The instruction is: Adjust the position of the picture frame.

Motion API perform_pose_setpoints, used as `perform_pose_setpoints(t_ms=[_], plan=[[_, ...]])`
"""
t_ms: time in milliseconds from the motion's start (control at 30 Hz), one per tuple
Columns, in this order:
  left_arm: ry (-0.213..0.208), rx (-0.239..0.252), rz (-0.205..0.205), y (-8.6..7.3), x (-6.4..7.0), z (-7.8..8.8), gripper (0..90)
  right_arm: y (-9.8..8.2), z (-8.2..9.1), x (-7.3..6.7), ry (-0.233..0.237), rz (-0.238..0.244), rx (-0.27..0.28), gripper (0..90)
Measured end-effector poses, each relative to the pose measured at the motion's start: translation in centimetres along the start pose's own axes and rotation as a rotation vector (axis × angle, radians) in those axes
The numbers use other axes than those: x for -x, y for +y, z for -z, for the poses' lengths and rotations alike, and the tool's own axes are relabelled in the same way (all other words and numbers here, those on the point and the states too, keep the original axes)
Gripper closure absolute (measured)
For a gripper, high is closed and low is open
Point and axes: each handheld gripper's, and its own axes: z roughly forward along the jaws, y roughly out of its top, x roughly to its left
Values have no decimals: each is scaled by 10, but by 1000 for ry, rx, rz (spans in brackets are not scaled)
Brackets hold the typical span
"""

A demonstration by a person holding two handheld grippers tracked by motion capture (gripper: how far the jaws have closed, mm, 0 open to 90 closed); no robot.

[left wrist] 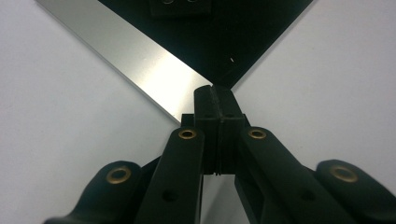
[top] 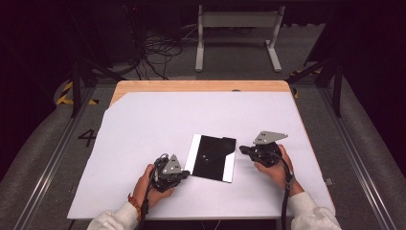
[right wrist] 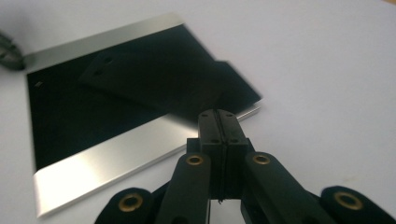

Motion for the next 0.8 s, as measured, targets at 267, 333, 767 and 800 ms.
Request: perform_pose_setpoints(t_ms=[267,333,767,800], plan=[[0,-1,3,0,-1,0,898,7,-31,20,-84,-9,-40,900],[0,-1,1,0,-2,0,898,8,-33,22,-80,-18,-37,900],[13,-1,9,1,-5,-1,898,15,-50,31,-121,-37,-43,900],[14,-1,10,1,-5,-1,898,15,-52,31,-122,-31,-49,900]])
